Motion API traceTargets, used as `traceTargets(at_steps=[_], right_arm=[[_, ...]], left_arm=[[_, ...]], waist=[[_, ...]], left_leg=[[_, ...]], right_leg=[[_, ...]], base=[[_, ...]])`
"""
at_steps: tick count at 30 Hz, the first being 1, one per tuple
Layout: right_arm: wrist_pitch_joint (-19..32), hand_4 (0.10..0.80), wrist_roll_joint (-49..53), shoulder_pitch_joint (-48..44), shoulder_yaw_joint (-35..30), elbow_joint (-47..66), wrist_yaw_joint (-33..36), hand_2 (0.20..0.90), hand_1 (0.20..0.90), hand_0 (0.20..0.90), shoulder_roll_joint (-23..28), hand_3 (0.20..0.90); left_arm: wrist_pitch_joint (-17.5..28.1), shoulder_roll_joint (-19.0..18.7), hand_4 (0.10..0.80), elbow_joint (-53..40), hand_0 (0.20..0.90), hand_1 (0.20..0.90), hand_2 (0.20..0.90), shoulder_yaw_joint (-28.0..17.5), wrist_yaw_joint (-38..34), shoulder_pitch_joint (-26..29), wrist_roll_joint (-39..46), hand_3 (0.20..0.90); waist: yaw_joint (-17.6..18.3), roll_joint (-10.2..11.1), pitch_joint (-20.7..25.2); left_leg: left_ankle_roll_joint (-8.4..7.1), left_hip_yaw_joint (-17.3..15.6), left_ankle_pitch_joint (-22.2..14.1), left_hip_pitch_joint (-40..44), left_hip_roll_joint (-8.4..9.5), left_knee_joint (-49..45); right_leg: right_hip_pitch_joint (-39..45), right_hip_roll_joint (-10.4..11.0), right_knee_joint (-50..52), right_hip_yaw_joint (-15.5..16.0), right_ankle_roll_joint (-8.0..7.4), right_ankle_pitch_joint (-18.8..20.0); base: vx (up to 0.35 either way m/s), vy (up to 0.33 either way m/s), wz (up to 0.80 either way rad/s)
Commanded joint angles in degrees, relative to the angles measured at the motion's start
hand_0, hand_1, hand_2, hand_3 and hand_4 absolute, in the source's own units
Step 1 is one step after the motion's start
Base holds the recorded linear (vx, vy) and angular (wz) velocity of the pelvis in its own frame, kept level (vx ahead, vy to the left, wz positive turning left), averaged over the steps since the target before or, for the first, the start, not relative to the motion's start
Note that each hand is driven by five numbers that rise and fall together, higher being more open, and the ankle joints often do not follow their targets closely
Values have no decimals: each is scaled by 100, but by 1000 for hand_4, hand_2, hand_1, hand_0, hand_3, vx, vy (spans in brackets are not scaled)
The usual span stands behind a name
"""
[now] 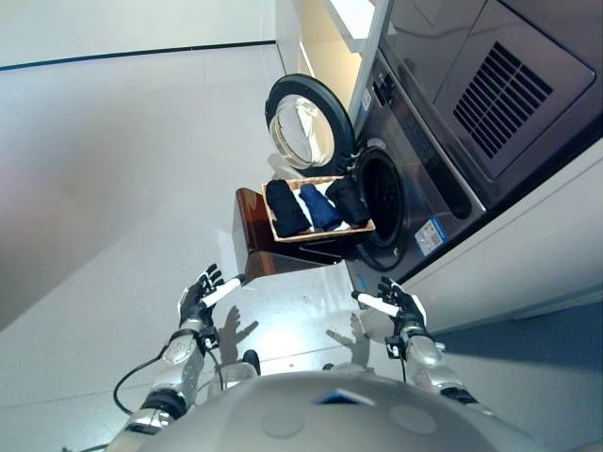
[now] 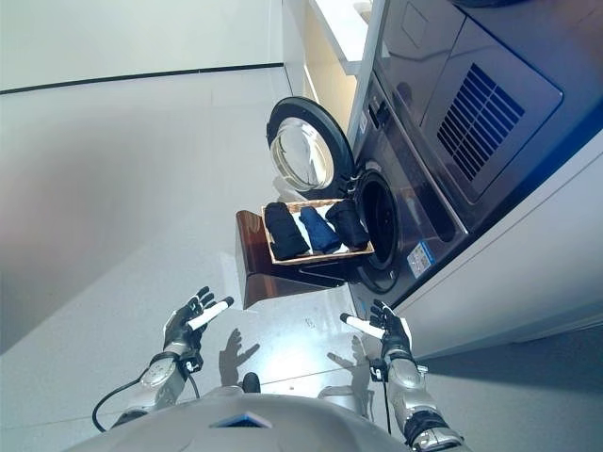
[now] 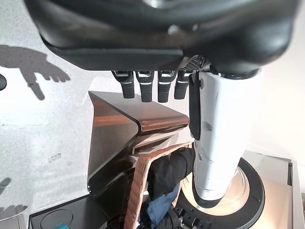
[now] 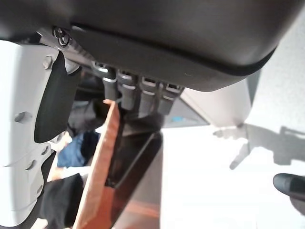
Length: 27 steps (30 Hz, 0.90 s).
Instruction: Pick up the clothes and place them into the washing machine
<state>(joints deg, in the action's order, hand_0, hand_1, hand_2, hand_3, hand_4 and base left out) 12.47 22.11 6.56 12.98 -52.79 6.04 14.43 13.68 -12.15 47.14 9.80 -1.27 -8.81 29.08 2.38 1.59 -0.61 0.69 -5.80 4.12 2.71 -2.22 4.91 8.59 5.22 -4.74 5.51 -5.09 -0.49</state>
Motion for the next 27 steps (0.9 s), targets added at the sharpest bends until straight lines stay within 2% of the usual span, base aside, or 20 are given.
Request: traceTargets(at_steps=[1,16,27], right_arm=[[470,800,105,-440,-190,323,-27,900,900,900,125,900],[476,800,134,-439,-213,305,-20,900,900,900,118,900],[450,800,155,-460,-215,257,-3,900,900,900,115,900]], left_arm=[[337,-131,800,-397,900,900,900,70,53,518,-16,900],[356,-113,800,-363,900,900,900,19,50,537,70,900],[305,-159,800,-148,900,900,900,-11,-120,613,-186,900]], waist=[[-140,-39,-44],[-138,-31,-46],[-126,-4,-66]], left_leg=[[-463,-144,-451,329,-169,9],[-464,-144,-460,334,-165,9],[-432,-130,-476,350,-141,9]], right_leg=[[-386,266,-26,143,-305,382],[-383,264,-26,139,-309,376],[-372,278,-26,100,-315,387]], base=[[0,0,0],[0,0,0],[0,0,0]])
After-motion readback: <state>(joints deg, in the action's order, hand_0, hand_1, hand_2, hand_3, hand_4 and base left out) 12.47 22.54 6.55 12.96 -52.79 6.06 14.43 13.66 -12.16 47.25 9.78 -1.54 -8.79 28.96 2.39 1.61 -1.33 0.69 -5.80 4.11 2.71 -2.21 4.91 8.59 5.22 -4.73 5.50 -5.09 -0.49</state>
